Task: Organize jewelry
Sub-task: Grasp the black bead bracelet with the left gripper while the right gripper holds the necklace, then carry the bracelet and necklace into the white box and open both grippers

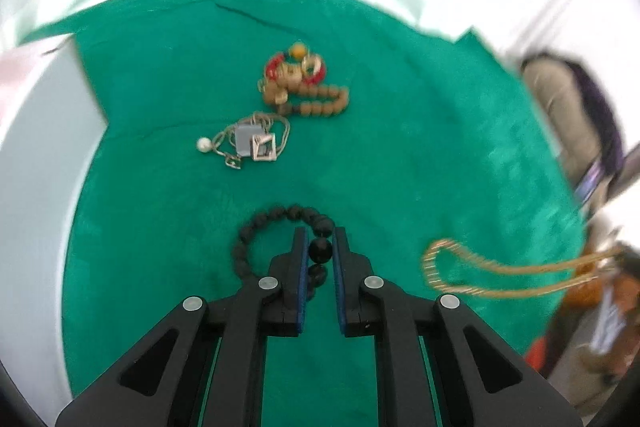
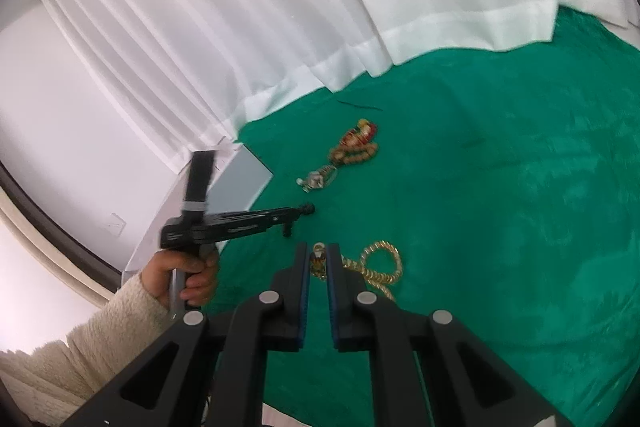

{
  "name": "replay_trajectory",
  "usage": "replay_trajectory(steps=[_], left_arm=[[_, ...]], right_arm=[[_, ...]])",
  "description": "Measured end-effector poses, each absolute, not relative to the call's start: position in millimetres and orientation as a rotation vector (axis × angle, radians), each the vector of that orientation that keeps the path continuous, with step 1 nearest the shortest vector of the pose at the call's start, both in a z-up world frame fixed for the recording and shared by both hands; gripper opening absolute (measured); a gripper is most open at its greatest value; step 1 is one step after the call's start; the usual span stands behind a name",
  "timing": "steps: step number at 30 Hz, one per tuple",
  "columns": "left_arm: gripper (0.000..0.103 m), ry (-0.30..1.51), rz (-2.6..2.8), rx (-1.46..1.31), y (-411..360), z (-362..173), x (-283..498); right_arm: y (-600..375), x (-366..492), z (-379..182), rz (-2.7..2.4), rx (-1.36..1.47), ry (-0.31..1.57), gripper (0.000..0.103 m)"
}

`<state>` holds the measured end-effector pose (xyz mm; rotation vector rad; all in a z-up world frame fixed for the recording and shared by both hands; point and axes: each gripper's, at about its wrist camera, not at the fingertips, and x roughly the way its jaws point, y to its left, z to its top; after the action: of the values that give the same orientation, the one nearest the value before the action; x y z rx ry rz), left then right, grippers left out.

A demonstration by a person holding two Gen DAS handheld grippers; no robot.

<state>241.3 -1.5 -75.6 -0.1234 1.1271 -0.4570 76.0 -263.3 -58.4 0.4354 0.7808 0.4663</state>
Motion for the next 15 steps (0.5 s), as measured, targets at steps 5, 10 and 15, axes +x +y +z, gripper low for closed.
replay_trajectory(steps=[5,10,15], left_arm=[[0.010,1.075,-0.447,-0.278,30,-35,217],[0.010,0.994,-0.408,-0.373,65,11,188],[0.010,0.891,-0.298,-0.417,124,65,156]], right_arm=[[-251,92,-32,0.509,0.409,0.762,0.008],[-224,109,1,0.572,0.364,0.732,0.008],[-179,130,43,0.670,0.315,0.695,0.008]])
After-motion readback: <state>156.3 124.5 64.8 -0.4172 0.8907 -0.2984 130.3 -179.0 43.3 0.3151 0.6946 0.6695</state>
